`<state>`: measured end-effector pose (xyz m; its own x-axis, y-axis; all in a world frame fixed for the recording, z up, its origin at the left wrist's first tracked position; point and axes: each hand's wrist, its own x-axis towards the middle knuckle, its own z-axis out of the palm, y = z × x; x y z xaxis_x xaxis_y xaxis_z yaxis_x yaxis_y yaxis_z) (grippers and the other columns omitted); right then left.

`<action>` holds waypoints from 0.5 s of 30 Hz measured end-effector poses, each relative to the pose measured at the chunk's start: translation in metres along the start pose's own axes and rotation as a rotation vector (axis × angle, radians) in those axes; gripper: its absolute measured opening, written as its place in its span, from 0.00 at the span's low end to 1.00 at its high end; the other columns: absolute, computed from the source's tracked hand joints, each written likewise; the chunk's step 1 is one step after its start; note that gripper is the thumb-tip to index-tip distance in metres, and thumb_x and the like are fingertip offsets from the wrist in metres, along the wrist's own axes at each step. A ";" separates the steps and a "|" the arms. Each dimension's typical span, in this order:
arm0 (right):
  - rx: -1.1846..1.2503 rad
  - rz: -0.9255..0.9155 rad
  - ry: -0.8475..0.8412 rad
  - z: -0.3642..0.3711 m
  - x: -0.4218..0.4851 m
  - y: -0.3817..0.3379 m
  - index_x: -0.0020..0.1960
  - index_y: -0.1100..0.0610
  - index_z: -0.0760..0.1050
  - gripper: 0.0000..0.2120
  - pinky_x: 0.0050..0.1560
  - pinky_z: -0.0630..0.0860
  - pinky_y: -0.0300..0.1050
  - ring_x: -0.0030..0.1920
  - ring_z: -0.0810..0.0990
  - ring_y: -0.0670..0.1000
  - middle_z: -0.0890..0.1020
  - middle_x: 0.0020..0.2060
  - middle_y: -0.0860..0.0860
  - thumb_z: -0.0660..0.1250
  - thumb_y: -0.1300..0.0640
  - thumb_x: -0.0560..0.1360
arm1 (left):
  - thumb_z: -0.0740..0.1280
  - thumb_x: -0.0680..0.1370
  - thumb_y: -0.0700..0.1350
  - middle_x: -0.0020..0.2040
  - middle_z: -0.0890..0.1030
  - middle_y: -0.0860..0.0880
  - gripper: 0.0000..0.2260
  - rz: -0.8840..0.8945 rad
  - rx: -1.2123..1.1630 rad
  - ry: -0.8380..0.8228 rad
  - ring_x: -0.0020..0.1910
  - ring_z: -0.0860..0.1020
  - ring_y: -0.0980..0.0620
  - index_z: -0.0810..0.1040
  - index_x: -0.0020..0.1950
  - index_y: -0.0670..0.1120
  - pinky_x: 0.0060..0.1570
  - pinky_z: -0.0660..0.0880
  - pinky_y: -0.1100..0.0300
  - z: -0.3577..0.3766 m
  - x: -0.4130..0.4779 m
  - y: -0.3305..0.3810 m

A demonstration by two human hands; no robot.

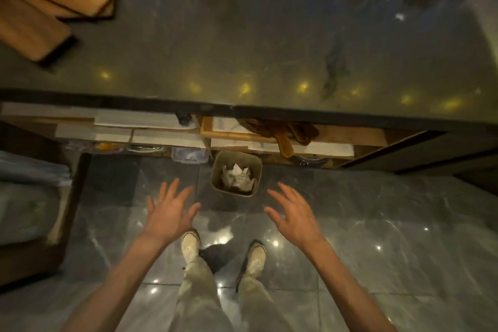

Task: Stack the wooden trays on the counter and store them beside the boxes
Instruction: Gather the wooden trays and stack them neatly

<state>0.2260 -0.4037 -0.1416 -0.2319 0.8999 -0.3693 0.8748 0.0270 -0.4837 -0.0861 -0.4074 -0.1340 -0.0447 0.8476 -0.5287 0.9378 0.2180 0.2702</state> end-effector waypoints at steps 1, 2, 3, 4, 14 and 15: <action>-0.008 -0.014 -0.003 -0.011 -0.009 -0.007 0.74 0.47 0.65 0.27 0.75 0.56 0.49 0.77 0.58 0.53 0.62 0.77 0.51 0.57 0.37 0.78 | 0.56 0.79 0.62 0.80 0.53 0.48 0.24 -0.014 -0.016 0.030 0.79 0.48 0.43 0.63 0.74 0.57 0.73 0.48 0.35 -0.008 -0.017 0.002; -0.015 -0.026 -0.005 -0.021 -0.016 -0.015 0.74 0.46 0.64 0.27 0.75 0.56 0.49 0.77 0.57 0.52 0.61 0.77 0.50 0.57 0.37 0.78 | 0.57 0.79 0.61 0.80 0.54 0.47 0.24 -0.024 -0.035 0.061 0.79 0.48 0.43 0.64 0.74 0.56 0.73 0.49 0.35 -0.015 -0.033 0.004; -0.020 -0.038 -0.006 -0.030 -0.022 -0.022 0.75 0.45 0.64 0.28 0.74 0.56 0.49 0.77 0.57 0.52 0.60 0.77 0.50 0.56 0.36 0.78 | 0.57 0.79 0.61 0.80 0.54 0.46 0.23 -0.029 -0.059 0.094 0.79 0.49 0.43 0.65 0.73 0.56 0.73 0.49 0.36 -0.021 -0.047 0.007; -0.017 -0.051 -0.012 -0.039 -0.028 -0.030 0.75 0.45 0.63 0.28 0.74 0.57 0.49 0.77 0.56 0.51 0.60 0.77 0.49 0.56 0.36 0.78 | 0.57 0.79 0.60 0.80 0.54 0.46 0.23 -0.035 -0.086 0.120 0.79 0.49 0.43 0.66 0.73 0.56 0.73 0.49 0.36 -0.026 -0.061 0.011; -0.069 -0.163 0.043 -0.098 -0.041 -0.113 0.75 0.45 0.62 0.26 0.76 0.58 0.51 0.77 0.56 0.49 0.60 0.77 0.48 0.57 0.38 0.79 | 0.53 0.79 0.63 0.80 0.53 0.49 0.26 -0.053 -0.035 0.183 0.79 0.47 0.45 0.60 0.76 0.57 0.75 0.45 0.38 -0.080 -0.116 -0.003; -0.057 -0.161 0.048 -0.101 -0.041 -0.121 0.75 0.45 0.62 0.26 0.76 0.59 0.52 0.77 0.56 0.48 0.61 0.77 0.48 0.57 0.38 0.79 | 0.53 0.79 0.63 0.80 0.53 0.49 0.26 -0.045 -0.031 0.185 0.79 0.47 0.45 0.60 0.76 0.57 0.75 0.45 0.39 -0.087 -0.117 -0.010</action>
<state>0.1721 -0.4001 0.0122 -0.3521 0.9015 -0.2519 0.8508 0.1961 -0.4874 -0.1203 -0.4664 -0.0049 -0.1519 0.9106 -0.3844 0.9225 0.2702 0.2755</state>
